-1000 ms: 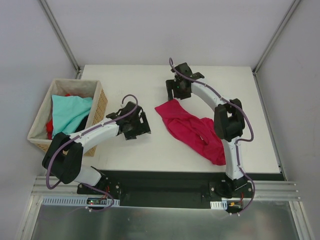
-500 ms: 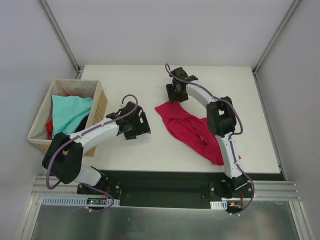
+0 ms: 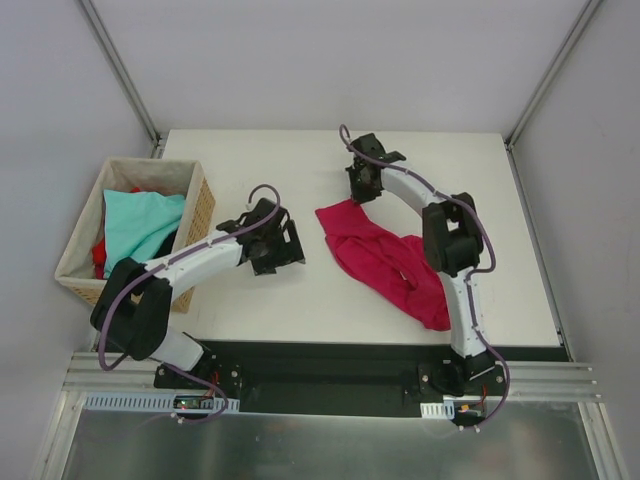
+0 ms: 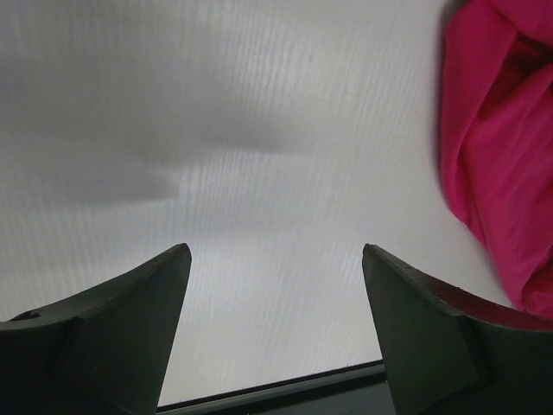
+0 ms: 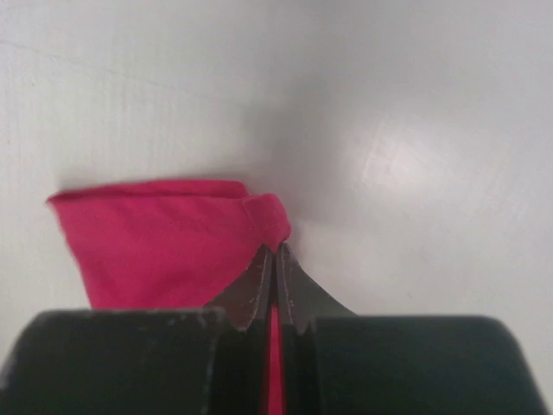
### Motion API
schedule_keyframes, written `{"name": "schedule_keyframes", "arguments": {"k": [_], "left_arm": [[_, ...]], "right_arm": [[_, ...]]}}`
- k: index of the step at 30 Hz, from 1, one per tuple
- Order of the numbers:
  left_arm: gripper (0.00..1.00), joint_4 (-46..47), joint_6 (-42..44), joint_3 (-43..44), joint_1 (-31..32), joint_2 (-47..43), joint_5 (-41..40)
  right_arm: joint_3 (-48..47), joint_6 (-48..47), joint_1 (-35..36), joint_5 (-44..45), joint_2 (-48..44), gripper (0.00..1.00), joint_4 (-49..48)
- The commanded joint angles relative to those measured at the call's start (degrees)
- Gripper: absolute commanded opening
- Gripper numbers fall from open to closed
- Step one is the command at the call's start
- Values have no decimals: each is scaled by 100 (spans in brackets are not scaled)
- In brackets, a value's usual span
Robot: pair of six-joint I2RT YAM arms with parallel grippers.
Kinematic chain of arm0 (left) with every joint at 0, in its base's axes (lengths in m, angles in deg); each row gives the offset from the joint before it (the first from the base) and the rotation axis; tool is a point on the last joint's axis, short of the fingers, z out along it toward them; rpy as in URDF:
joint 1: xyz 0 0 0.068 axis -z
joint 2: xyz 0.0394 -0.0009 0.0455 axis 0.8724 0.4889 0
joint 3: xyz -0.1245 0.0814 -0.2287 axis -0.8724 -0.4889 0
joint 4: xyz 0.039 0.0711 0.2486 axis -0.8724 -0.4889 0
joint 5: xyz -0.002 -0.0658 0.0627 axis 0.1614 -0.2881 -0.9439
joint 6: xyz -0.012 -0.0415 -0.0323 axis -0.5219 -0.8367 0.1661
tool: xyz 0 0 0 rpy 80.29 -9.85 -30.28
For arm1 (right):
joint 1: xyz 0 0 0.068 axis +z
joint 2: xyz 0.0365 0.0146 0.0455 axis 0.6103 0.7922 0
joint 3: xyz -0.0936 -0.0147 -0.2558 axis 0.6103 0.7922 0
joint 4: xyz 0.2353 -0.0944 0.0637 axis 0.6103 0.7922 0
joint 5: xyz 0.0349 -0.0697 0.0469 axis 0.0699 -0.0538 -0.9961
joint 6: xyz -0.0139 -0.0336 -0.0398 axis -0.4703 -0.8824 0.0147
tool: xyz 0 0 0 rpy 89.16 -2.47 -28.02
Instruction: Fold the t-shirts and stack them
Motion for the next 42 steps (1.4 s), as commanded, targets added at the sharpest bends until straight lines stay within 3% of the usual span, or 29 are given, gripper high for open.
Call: {"name": "schedule_keyframes", "arguments": {"k": [1,5,13,17,20,26,32,36,42], "left_arm": [[80,111,343,684,40,496,160],[78,190,527,1456,101,1050,292],[73,410,844,2749,295,2369,687],[69,602,993,3251,462,2800,959],[68,901,1020,3007,541,2704,960],[70,1104,933,1954,278,1528,521],[74,1149,914,854,-372,-537,310],[77,1140,1178,624,-619,-1758,205],[79,885,1249,685,-707,-2052,151]], "right_arm": [[562,106,-452,32,-1796,1,-403],[1388,89,-734,41,-2781,1,-474],[2751,211,-971,-214,-3731,1,-430],[2692,229,-1015,-459,-4013,1,-378],[2140,281,-1007,-819,-4162,1,-167],[601,405,-691,-1601,-4224,1,9],[-1535,414,276,-1893,-4039,1,405],[-1494,721,373,-1744,-4592,1,405],[-432,389,138,-875,-5751,1,939]]}}
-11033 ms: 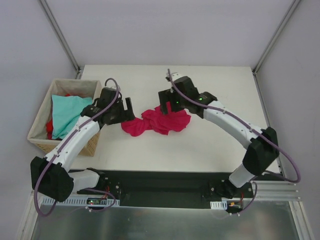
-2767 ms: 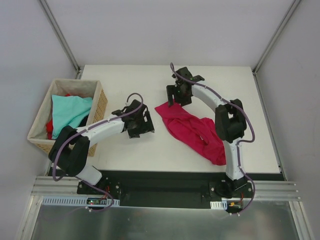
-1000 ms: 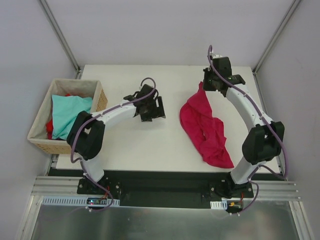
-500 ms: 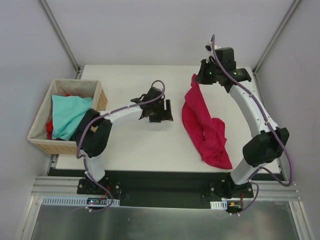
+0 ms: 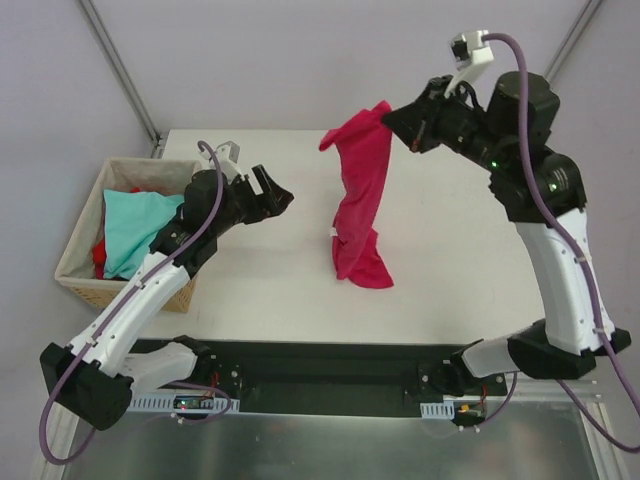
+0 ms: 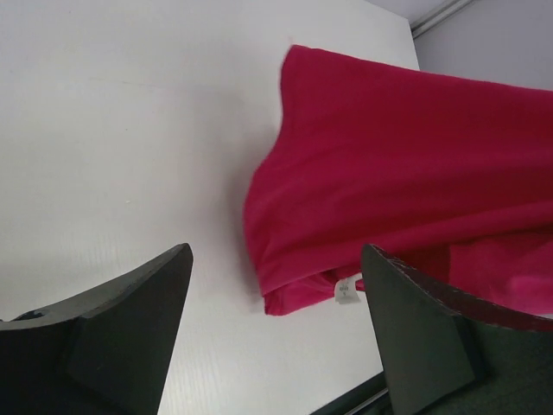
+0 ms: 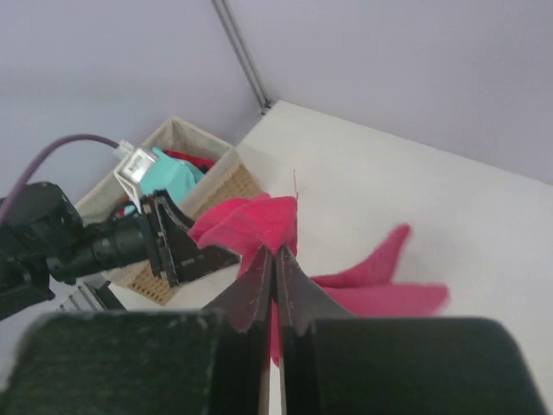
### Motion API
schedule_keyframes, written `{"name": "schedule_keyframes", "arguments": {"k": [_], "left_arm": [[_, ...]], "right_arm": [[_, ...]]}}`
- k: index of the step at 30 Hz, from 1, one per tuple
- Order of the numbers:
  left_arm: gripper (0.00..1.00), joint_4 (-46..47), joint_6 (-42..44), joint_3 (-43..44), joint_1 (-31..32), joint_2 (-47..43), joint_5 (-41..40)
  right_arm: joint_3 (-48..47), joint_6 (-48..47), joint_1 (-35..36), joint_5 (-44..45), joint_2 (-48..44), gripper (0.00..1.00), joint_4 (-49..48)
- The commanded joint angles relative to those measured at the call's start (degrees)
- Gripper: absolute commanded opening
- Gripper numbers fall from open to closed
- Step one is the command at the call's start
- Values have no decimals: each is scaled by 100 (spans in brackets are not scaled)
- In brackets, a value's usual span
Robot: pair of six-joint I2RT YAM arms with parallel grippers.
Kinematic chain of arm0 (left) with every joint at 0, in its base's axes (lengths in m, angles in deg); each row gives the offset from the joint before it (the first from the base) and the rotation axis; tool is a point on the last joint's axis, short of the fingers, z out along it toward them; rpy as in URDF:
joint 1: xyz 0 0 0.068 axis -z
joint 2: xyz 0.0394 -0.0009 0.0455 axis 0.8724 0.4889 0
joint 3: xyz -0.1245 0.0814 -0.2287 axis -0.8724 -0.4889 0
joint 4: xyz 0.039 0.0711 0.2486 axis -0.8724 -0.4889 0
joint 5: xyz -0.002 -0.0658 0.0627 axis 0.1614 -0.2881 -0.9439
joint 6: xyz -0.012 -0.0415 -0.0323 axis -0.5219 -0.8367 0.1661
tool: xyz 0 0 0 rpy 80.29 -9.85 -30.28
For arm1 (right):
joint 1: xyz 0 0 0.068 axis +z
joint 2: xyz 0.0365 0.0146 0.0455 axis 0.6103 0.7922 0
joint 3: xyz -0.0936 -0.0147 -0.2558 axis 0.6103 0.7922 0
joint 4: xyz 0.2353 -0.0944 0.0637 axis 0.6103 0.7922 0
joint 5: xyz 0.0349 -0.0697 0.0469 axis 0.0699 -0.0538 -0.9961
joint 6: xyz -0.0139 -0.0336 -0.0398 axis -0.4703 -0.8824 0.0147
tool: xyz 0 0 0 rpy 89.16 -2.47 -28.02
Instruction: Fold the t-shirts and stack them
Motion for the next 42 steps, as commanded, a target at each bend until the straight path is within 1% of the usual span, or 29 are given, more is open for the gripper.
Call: {"name": "schedule_keyframes", "arguments": {"k": [1,2,3,5,6,8,9,11,12,13,14,15,17,18,19,21,22,23,25,29,31,35,41,42], "left_arm": [[79,-236,145,-45,-62,204,-85],[79,-280,5,-62,-62,266,-93],[79,-324,-74,-97,-62,406,-93],[78,-351,-320,-168,-62,556,-67],[78,-368,-391,-185,-53,722,-58],[78,-377,-566,-168,-27,942,-75],[78,-377,-602,-151,-1,1213,-128],[78,-377,-638,15,131,1530,-181],[78,-377,-620,95,218,1889,-294],[78,-377,-559,339,289,2110,-339],[77,-377,-532,472,411,2330,-348],[77,-377,-541,630,447,2793,-313],[75,-386,-681,1122,500,3226,-234],[74,-377,-716,1281,526,3585,-286],[74,-377,-717,1630,570,3737,-322],[74,-377,-603,2018,710,4185,-383],[74,-377,-428,2403,746,4334,-392],[74,-386,-331,2607,790,4632,-392],[74,-386,-164,3011,852,4906,-392],[73,-412,-31,3303,843,5503,-383],[73,-404,65,3434,869,5662,-331],[67,-421,311,3672,974,6084,-401],[59,-430,373,3787,1045,6234,-506],[53,-430,391,3813,1054,6269,-506]], "right_arm": [[815,-120,-362,722,-842,1,501],[1383,-137,-676,801,-956,1,581],[1789,-129,-827,1020,-1236,1,686],[2475,-85,-1266,1362,-1509,1,809],[3201,-50,-1373,1408,-1633,1,836],[3873,-32,-1749,1680,-1906,1,854],[4416,-32,-1882,1698,-1959,1,845],[4920,126,-2250,1655,-1959,1,784],[5114,179,-2357,1594,-1933,1,749],[5498,197,-2419,1576,-1907,1,670],[5659,205,-2498,1523,-1854,1,478],[5834,206,-2490,1514,-1845,1,363],[6222,206,-2499,1496,-1792,1,30],[6310,206,-2499,1496,-1757,1,-42],[6354,206,-2490,1496,-1705,1,-86],[6425,197,-2499,1496,-1547,1,-113],[6434,197,-2499,1496,-1502,1,-122],[6443,188,-2499,1496,-1476,1,-130],[6417,170,-2499,1488,-1432,1,-157],[6276,118,-2507,1496,-1405,1,-131],[6214,91,-2508,1496,-1362,1,-113],[6179,100,-2508,1321,-1326,1,-86],[6179,56,-2508,1365,-1317,1,-43],[6179,56,-2525,1347,-1317,1,-43]]}}
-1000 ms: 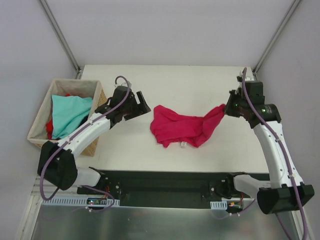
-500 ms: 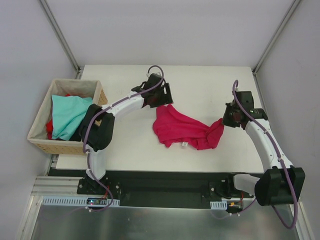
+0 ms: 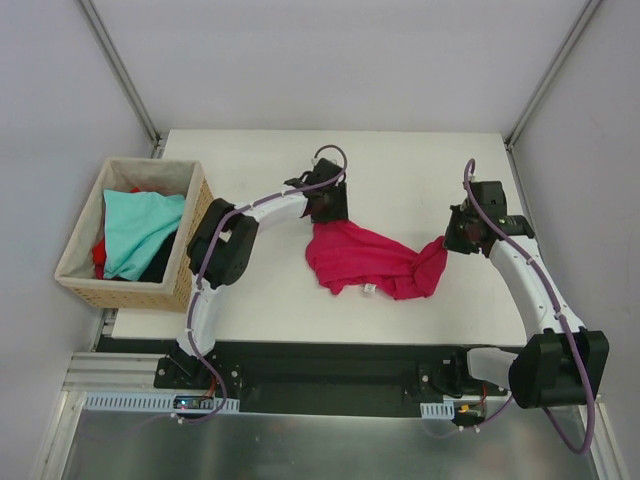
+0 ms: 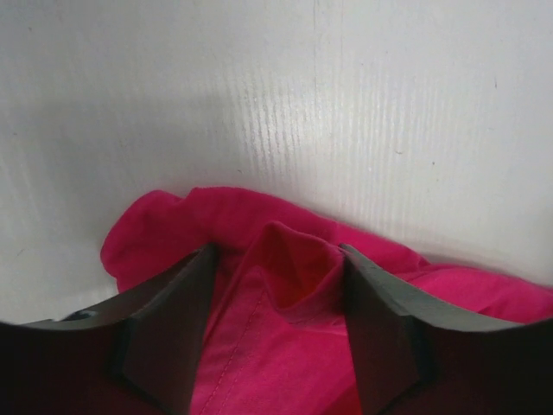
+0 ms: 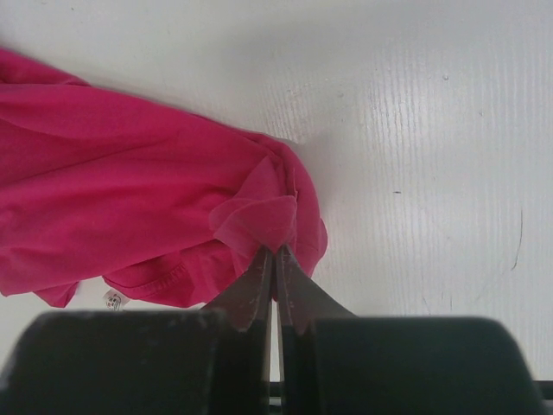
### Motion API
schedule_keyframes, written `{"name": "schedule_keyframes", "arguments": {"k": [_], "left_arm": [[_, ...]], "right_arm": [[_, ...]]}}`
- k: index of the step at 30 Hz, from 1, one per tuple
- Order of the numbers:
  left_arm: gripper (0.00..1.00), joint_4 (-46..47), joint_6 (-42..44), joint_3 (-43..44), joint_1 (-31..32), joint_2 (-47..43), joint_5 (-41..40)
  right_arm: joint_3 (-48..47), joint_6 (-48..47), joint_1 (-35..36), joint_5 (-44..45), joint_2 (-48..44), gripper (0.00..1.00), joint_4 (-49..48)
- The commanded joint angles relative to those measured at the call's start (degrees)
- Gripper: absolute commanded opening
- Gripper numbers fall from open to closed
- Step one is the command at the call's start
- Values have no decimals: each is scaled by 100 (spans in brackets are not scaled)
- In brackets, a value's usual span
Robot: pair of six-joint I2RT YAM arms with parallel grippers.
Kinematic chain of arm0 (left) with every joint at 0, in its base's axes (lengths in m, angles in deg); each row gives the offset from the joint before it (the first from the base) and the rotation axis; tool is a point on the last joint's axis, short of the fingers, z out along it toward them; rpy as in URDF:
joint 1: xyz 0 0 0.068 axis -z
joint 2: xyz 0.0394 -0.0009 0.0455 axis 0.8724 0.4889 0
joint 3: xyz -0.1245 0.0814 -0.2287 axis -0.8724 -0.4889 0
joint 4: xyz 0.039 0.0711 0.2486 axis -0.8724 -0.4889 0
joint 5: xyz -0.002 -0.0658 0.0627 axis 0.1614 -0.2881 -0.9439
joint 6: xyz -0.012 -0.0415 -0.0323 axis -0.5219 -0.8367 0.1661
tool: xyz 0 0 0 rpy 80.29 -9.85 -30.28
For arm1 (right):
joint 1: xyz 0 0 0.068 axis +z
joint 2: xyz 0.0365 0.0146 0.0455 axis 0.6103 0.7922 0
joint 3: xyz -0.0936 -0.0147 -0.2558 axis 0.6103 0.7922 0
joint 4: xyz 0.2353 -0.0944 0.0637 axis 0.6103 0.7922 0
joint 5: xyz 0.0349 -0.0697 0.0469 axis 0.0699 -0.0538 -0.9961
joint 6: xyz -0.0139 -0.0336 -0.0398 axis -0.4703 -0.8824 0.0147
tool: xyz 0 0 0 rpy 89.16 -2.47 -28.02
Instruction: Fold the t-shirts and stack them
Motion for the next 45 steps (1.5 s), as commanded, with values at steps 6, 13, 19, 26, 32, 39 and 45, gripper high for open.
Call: {"name": "schedule_keyframes", "arguments": {"k": [6,13,19,26,32,39,45], "left_arm": [[52,-17,350,573,143,54,-214],[58,-8,631,643,178,36,-311],[52,-17,745,670,213,106,-284],[40,-8,851,784,283,203,-267],[0,-34,886,802,292,177,-380],[0,-245,852,1055,-120,-622,-575],[0,-641,929,1548,-981,-1896,-565]], "right_arm": [[-212,-49,-38,-96,3,1,-53],[-186,-49,-29,-105,11,1,-62],[-194,-31,-29,-113,64,1,-71],[-194,-14,-29,-87,64,1,-71],[-229,13,-38,-34,82,1,-71],[-1115,-84,-90,-104,240,1,-54],[-3417,-444,-222,-447,704,1,-124]]}}
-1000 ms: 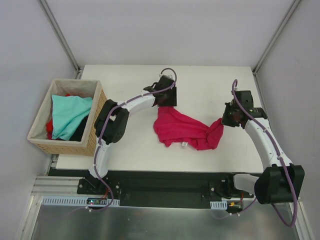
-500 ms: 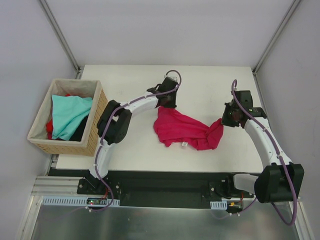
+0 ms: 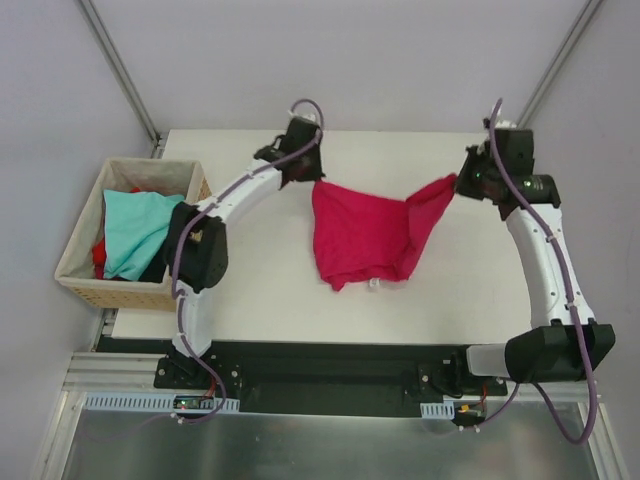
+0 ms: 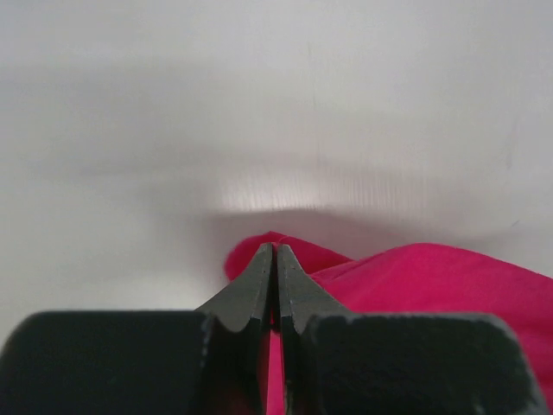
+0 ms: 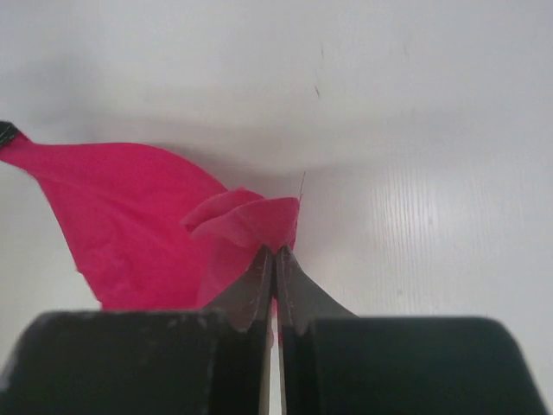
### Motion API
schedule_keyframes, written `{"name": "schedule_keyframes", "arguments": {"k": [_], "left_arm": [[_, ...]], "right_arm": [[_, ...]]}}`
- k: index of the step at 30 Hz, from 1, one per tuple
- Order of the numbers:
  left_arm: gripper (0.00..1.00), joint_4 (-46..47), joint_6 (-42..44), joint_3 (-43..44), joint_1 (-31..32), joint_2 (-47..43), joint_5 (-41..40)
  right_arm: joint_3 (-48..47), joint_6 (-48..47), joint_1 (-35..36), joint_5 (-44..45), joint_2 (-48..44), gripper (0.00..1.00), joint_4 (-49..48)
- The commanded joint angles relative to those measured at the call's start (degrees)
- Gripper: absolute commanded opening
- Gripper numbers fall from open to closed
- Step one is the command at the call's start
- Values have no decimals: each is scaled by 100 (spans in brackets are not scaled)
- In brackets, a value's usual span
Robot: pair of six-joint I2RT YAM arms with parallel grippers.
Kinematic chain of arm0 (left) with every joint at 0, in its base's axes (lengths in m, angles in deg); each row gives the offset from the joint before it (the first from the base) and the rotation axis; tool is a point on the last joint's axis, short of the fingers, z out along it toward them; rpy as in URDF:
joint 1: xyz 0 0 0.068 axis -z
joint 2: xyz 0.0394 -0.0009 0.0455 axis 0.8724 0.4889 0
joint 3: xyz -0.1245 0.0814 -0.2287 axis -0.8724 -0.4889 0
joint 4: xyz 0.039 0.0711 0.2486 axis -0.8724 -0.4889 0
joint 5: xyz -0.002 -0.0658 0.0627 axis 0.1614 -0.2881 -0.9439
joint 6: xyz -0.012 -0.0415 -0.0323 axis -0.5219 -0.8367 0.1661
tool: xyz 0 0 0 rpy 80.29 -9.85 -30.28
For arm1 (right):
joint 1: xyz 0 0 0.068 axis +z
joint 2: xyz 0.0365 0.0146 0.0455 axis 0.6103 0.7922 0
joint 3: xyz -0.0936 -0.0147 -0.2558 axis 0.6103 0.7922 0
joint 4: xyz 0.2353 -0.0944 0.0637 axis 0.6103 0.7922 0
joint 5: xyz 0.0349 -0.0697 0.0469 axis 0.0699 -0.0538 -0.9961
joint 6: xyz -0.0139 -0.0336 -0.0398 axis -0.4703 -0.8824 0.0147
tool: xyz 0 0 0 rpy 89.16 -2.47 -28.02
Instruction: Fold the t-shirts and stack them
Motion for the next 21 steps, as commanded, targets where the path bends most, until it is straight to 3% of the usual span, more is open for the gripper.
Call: {"name": "schedule_keyframes", "arguments": {"k": [1,7,15,21], "left_arm": [[0,-182,147,742,-682,-1763,-194],[0,-454,665,1155,-1149,-2854,-518],[0,-735,1448,1823,-1210,-3541,-1117],[0,-938,1256,1481,-1210,-3883,-977]], "right_arm": [[-1703,-272,-189,-423,183,1,-406],[-3295,-158,-549,-1370,456,1,-774],[-3717,563,-840,-2356,315,1,-1627],[-3815,783,-840,-3253,351,1,-1515]]}}
